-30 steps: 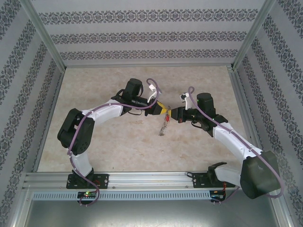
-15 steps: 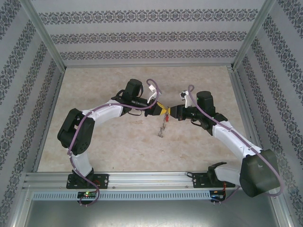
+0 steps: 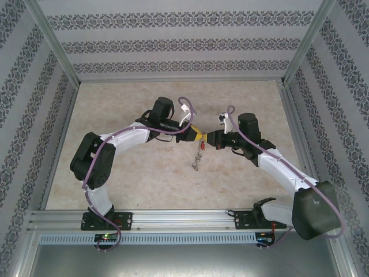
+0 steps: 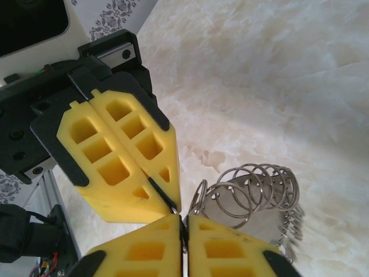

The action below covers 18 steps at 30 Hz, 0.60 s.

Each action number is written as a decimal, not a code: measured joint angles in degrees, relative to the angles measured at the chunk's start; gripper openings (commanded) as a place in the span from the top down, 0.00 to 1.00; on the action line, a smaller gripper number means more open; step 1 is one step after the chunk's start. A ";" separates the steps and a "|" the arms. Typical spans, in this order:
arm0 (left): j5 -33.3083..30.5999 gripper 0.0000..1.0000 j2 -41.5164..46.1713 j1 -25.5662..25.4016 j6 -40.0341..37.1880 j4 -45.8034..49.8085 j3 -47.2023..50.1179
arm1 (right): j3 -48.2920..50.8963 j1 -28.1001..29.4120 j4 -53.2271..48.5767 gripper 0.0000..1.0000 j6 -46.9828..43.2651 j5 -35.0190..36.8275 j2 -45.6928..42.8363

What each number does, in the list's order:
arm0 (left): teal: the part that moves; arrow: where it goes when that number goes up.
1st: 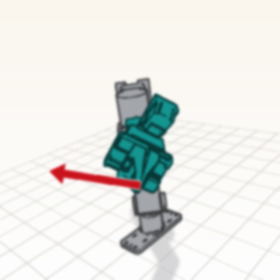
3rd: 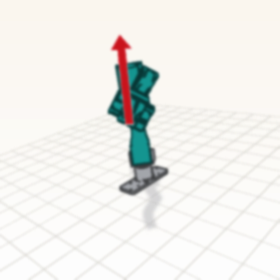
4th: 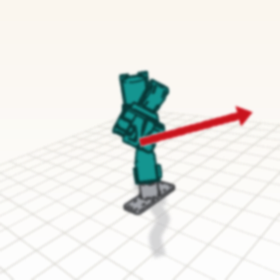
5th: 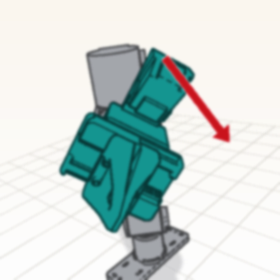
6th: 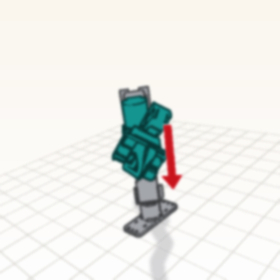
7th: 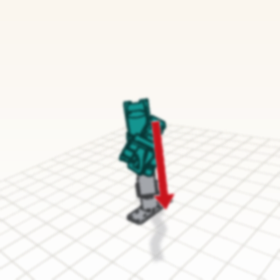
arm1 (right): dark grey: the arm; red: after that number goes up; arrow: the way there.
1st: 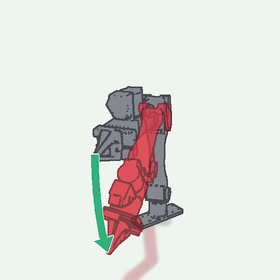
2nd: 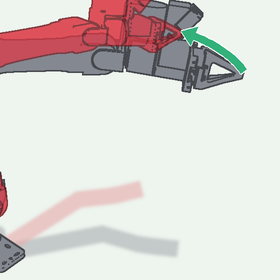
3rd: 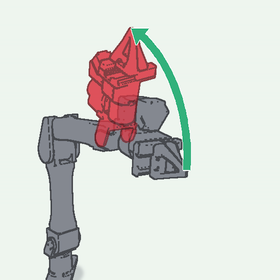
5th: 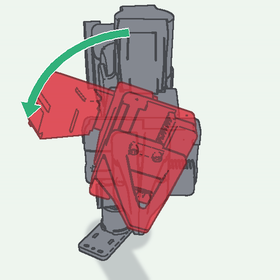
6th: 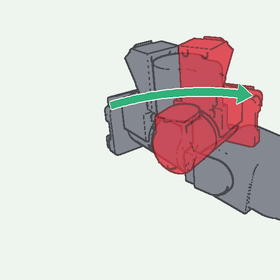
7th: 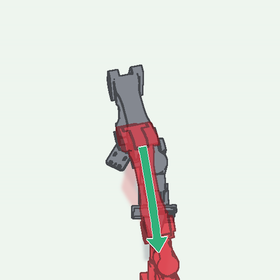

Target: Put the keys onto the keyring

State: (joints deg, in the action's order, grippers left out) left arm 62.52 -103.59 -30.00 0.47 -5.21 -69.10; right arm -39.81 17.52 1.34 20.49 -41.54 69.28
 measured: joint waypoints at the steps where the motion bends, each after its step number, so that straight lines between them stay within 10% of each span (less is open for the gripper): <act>1: -0.02 1.00 0.00 0.02 0.02 0.00 0.00 | 0.11 0.00 0.02 1.00 0.02 0.02 -0.04; 5: -0.02 0.98 0.00 0.04 0.04 0.02 0.00 | 0.20 0.00 -0.11 1.00 0.02 0.04 -0.13; 11: -1.42 0.60 0.50 0.00 -0.68 1.86 -0.09 | -3.50 1.20 -7.30 1.00 -4.94 2.56 -0.22; 18: -2.64 0.55 3.50 1.27 -3.72 7.43 -2.21 | -15.63 5.68 -20.79 1.00 -16.28 11.19 0.28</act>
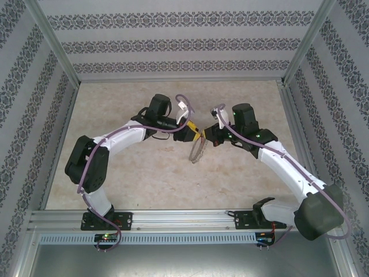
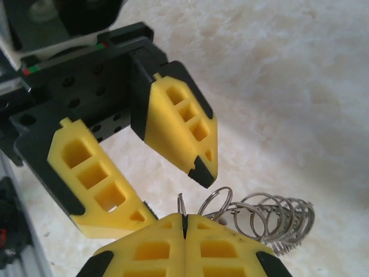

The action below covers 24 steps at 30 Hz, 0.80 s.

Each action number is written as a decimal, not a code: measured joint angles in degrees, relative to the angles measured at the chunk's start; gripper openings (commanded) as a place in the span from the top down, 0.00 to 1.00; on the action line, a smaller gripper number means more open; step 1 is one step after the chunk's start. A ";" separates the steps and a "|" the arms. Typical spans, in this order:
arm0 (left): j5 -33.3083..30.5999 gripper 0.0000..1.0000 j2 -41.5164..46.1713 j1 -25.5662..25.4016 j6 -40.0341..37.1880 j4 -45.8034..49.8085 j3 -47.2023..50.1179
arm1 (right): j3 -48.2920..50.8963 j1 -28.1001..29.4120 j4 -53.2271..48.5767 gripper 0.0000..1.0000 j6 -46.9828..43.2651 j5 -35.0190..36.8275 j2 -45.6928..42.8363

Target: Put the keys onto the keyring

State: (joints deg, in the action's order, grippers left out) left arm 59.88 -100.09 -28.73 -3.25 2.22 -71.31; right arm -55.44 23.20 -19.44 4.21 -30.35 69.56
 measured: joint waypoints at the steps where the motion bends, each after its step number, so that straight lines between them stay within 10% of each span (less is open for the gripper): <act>1: 0.00 0.55 0.11 0.26 -0.59 0.87 -0.85 | -1.57 0.50 -1.75 1.00 -1.57 1.01 0.42; 24: 5.88 0.74 -2.23 1.09 -8.81 14.49 -7.17 | -7.85 3.15 -15.89 1.00 -12.57 6.95 5.90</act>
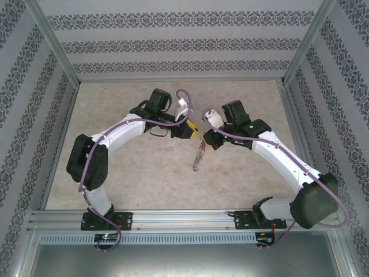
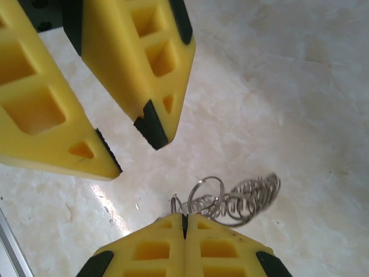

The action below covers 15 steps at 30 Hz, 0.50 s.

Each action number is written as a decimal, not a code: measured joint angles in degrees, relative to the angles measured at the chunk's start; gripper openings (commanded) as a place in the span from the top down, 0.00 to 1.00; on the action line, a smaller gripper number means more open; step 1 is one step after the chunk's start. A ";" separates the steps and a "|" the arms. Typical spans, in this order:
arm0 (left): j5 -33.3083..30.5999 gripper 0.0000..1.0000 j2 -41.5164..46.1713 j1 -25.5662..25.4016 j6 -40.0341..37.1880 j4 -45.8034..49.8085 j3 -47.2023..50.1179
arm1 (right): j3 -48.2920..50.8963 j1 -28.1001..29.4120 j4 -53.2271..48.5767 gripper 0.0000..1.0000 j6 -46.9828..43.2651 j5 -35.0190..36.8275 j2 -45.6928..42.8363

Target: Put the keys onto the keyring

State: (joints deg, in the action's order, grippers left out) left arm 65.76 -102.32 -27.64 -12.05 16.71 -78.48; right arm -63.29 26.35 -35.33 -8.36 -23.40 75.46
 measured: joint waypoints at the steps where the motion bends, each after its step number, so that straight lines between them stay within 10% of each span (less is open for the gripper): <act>1: 0.33 0.74 -0.48 -0.04 -0.09 0.37 -0.15 | 0.00 0.00 0.00 1.00 0.00 -0.02 0.00; 15: 2.12 0.80 -4.76 -1.95 -0.85 2.58 -3.52 | 0.00 -0.33 0.37 1.00 -0.02 -0.87 -0.22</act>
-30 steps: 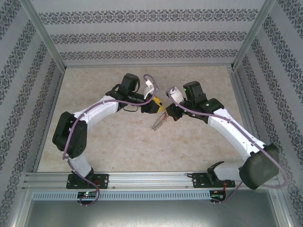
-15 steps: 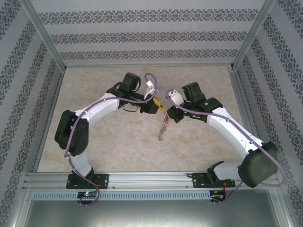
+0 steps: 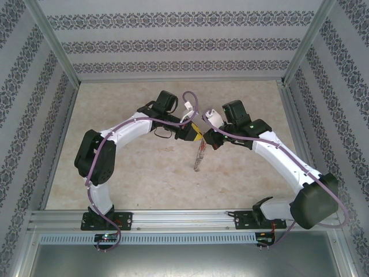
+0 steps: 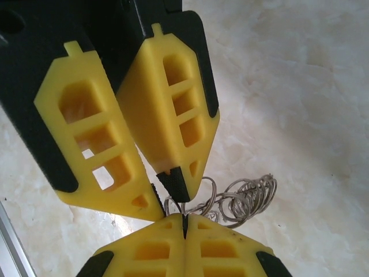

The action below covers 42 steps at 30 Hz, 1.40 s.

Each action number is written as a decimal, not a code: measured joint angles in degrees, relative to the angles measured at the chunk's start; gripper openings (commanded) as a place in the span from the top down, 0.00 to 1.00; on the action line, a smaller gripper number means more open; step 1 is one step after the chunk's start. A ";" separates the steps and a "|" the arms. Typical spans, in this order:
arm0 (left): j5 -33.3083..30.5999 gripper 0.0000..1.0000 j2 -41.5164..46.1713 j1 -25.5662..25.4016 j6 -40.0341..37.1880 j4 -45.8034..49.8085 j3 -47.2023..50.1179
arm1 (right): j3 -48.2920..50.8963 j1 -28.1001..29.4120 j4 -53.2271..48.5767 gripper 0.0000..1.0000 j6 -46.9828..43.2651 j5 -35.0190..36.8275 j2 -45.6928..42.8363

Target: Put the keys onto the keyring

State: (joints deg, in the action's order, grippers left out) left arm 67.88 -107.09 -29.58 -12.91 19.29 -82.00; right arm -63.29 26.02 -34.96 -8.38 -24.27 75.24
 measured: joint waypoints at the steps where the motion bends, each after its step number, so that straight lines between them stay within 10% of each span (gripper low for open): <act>1: 0.09 0.81 -0.09 0.00 -0.02 0.00 -0.11 | 0.00 -0.04 0.00 1.00 0.02 -0.17 -0.09; 29: 1.29 1.00 -2.05 -0.81 1.31 -1.36 0.04 | 0.04 -0.72 -0.37 1.00 0.04 -0.59 -0.22; 33: -0.24 1.00 -0.90 -0.94 4.85 -8.63 3.63 | 1.16 -1.49 1.60 0.68 2.10 -0.22 -0.48; 42: -6.25 1.00 2.97 -1.60 12.50 -23.89 12.17 | 12.70 -11.17 17.00 0.68 14.60 -4.81 -10.75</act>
State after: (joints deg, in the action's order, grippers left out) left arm 61.63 -104.12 -31.18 -0.40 -4.60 -69.82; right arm -50.59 14.85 -17.96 6.22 -29.08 64.49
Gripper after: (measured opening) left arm 0.054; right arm 0.318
